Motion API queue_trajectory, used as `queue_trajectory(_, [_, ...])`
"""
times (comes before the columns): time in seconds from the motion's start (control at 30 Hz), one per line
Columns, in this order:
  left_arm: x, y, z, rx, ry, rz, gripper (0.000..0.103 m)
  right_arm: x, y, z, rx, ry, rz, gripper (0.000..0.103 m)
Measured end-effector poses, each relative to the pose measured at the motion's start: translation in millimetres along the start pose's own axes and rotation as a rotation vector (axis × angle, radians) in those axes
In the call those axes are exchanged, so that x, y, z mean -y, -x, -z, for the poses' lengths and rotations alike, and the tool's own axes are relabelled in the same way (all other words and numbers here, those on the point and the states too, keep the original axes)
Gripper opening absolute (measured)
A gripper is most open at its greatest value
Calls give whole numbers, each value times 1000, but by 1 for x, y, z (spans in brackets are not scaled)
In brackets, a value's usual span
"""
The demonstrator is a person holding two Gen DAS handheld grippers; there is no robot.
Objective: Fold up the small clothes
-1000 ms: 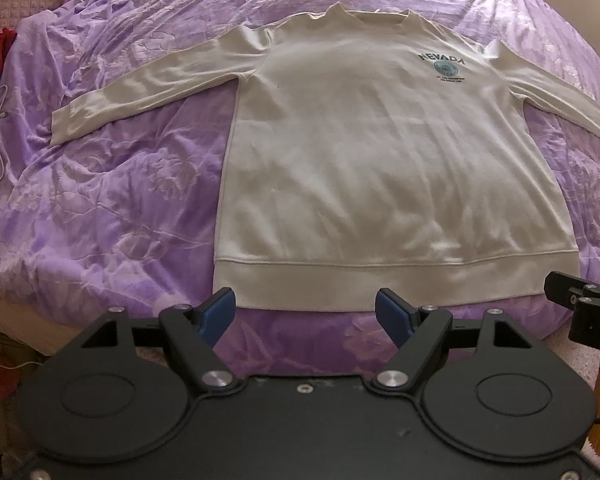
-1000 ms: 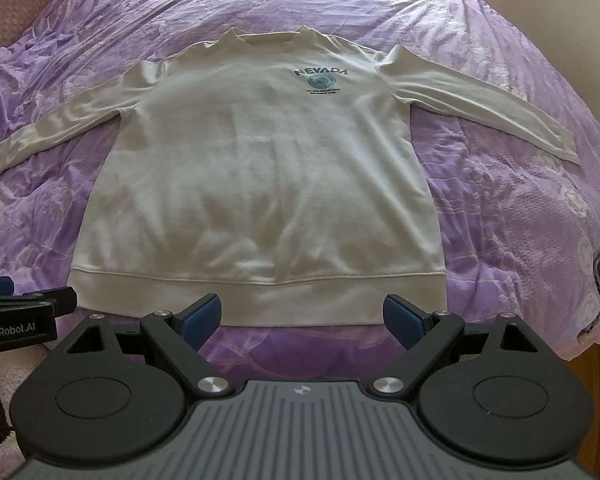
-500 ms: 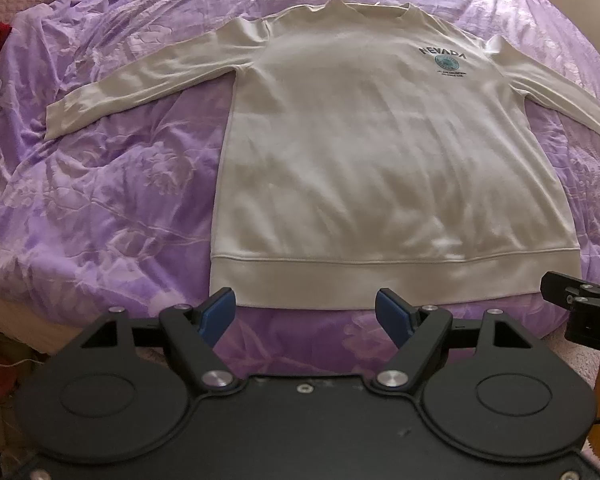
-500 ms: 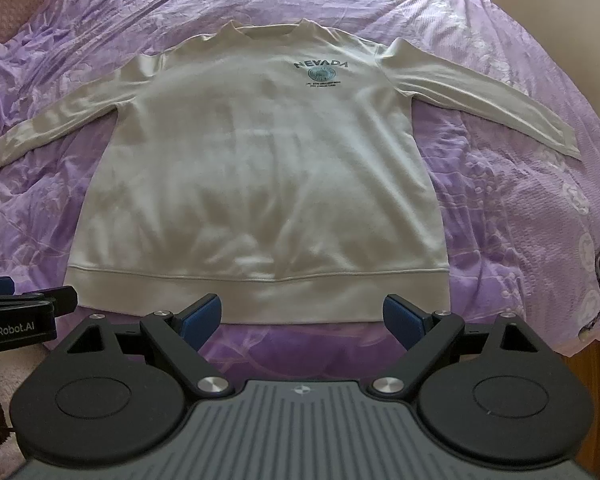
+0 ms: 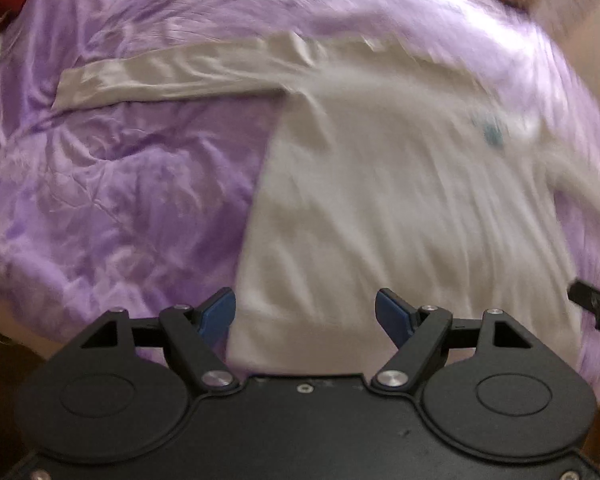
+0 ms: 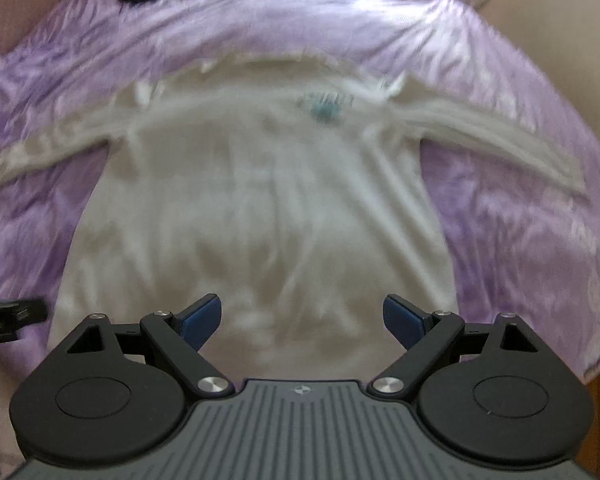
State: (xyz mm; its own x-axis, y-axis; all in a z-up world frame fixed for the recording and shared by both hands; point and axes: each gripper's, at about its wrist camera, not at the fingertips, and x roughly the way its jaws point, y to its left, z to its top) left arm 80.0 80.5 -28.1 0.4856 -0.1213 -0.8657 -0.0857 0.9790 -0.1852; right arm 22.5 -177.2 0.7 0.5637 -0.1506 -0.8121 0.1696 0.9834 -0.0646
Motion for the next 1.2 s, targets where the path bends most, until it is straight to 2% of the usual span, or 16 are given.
queue_trajectory(0.1, [-46,-16,-24,111,124,0,79,5,-18,-14,138,-58,-18,103])
queue_trajectory(0.23, [-121,-46,-66,236,263,-50,78,13,-54,-24,301,-134,-111,103])
queue_trajectory(0.33, [-181,-71,-94,310,410,-17,78,13,-83,-35,287,-150,-106,103])
queue_trajectory(0.47, [-268,-113,-115,350,756,164,77,6,-108,-45,268,-181,-90,103])
queue_trajectory(0.53, [-303,-131,-117,395,933,195,75,2,-117,-47,244,-189,-111,103])
queue_trajectory(0.6, [-330,-146,-122,437,1033,213,72,-2,-124,-50,229,-186,-125,103])
queue_trajectory(0.73, [-358,-169,-134,469,1121,186,71,-15,-131,-49,198,-137,-125,103])
queue_trajectory(0.83, [-372,-178,-137,496,1142,192,71,-23,-136,-50,180,-95,-117,102])
queue_trajectory(0.87, [-375,-181,-141,508,1142,191,71,-25,-137,-49,181,-89,-125,90])
queue_trajectory(0.9, [-377,-183,-145,512,1139,187,70,-27,-140,-49,175,-84,-127,84])
queue_trajectory(1.07, [-378,-198,-163,519,1118,129,65,-38,-156,-55,130,-66,-116,83])
queue_trajectory(1.1, [-379,-200,-165,525,1113,126,52,-41,-158,-56,126,-61,-113,83])
queue_trajectory(1.13, [-380,-203,-167,521,1112,116,27,-43,-159,-56,124,-58,-107,83])
queue_trajectory(1.17, [-382,-207,-168,505,1123,110,16,-44,-161,-57,122,-54,-106,83])
queue_trajectory(1.2, [-387,-214,-169,484,1146,114,13,-46,-162,-58,120,-47,-106,83])
